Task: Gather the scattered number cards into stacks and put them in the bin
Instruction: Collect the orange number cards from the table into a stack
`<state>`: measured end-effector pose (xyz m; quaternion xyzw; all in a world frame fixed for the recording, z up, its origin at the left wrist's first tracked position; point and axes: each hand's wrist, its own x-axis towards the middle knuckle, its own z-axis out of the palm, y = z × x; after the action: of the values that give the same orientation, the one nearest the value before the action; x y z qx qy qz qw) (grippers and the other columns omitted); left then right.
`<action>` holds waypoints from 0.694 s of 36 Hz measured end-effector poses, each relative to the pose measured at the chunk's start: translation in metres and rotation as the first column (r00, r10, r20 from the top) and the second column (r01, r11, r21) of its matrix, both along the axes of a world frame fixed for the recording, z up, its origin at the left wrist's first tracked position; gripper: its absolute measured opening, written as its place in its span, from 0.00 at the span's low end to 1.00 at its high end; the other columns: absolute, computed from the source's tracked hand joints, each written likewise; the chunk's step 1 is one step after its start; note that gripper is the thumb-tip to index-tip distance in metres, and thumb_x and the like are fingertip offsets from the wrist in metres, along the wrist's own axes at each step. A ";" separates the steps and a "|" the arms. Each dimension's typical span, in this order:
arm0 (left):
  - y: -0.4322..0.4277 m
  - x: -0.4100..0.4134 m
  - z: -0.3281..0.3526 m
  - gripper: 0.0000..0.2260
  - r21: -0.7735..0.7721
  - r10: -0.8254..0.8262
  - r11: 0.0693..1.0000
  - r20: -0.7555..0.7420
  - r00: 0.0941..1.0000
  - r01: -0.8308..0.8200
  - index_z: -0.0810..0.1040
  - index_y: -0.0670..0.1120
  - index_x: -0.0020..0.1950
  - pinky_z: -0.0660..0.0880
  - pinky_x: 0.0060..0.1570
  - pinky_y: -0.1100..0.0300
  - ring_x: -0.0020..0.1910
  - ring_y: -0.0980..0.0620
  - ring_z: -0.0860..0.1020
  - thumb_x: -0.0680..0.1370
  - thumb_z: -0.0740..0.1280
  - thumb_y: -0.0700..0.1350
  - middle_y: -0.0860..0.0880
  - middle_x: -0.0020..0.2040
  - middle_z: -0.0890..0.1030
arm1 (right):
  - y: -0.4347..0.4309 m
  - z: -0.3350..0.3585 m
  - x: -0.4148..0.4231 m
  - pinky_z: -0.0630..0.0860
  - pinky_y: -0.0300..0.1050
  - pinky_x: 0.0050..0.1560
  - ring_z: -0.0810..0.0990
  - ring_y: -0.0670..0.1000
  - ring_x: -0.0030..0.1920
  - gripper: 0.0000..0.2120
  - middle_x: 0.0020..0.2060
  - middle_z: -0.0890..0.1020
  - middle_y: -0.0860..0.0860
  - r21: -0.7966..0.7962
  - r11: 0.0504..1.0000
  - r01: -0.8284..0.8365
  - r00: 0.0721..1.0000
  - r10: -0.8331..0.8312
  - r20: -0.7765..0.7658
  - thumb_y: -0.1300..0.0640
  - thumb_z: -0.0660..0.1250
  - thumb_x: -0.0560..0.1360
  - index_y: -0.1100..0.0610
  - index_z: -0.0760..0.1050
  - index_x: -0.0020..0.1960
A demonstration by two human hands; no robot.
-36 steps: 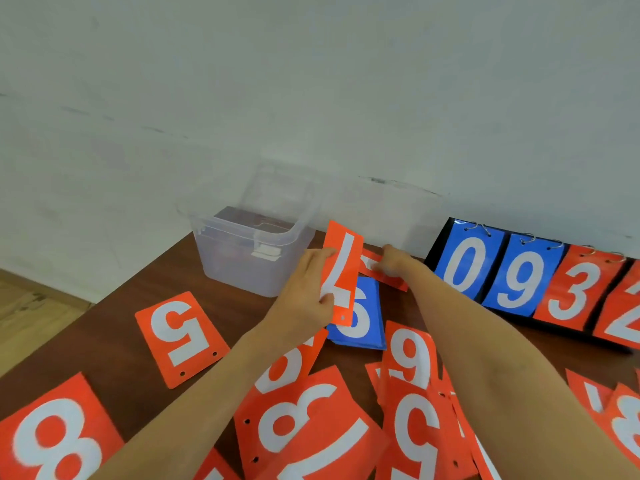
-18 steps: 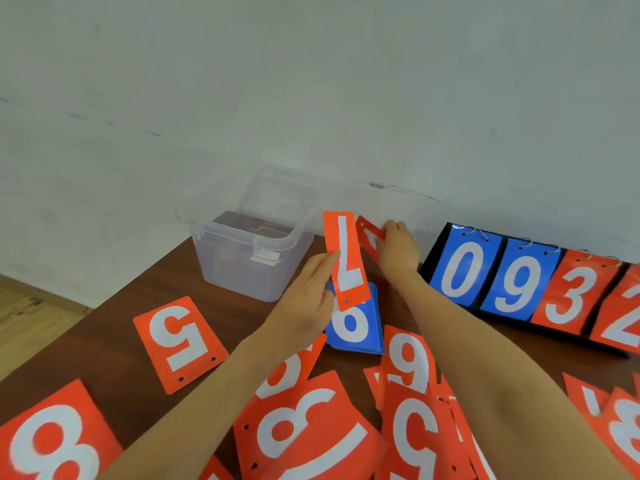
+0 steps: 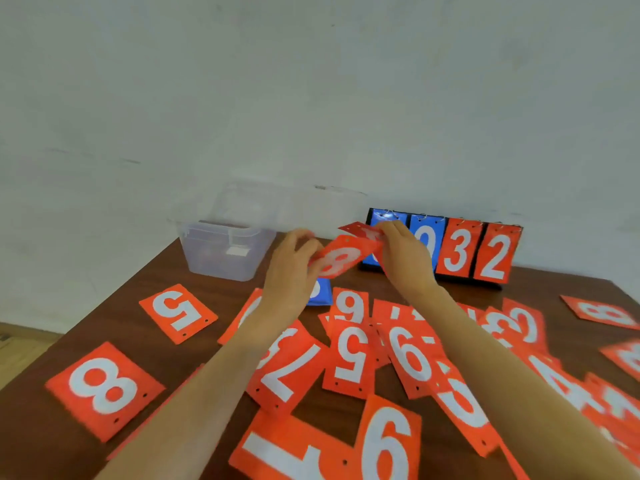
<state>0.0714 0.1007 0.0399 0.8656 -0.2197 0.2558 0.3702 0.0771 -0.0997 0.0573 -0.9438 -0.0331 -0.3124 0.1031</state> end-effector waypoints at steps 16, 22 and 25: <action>-0.118 -0.133 -0.023 0.15 -0.279 -0.301 0.937 -0.345 0.889 0.209 0.72 0.46 0.65 0.63 0.58 0.69 0.67 0.51 0.69 0.80 0.58 0.36 0.49 0.66 0.72 | -0.091 -0.029 -0.217 0.69 0.34 0.53 0.74 0.46 0.57 0.13 0.57 0.76 0.49 0.647 0.745 0.160 0.976 -0.219 0.010 0.62 0.62 0.78 0.55 0.72 0.62; -0.152 -0.175 -0.046 0.17 -0.414 -0.456 0.868 -0.440 0.774 0.276 0.75 0.51 0.60 0.66 0.64 0.60 0.65 0.55 0.70 0.78 0.58 0.34 0.54 0.64 0.74 | -0.102 -0.054 -0.260 0.74 0.44 0.57 0.75 0.45 0.56 0.08 0.51 0.76 0.40 0.893 0.428 0.139 0.975 -0.218 -0.048 0.56 0.63 0.79 0.49 0.75 0.56; -0.166 -0.197 -0.048 0.17 -0.483 -0.485 0.840 -0.465 0.741 0.247 0.74 0.51 0.62 0.66 0.63 0.62 0.64 0.59 0.68 0.79 0.57 0.35 0.56 0.64 0.72 | -0.108 -0.064 -0.277 0.76 0.46 0.57 0.77 0.47 0.56 0.08 0.51 0.77 0.42 0.932 0.339 0.125 0.974 -0.223 -0.050 0.57 0.64 0.78 0.51 0.76 0.56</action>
<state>-0.1259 -0.0654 -0.0083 0.7476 -0.2124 -0.0559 0.6267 -0.1995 -0.2072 -0.0062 -0.7030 0.2455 -0.3256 0.5827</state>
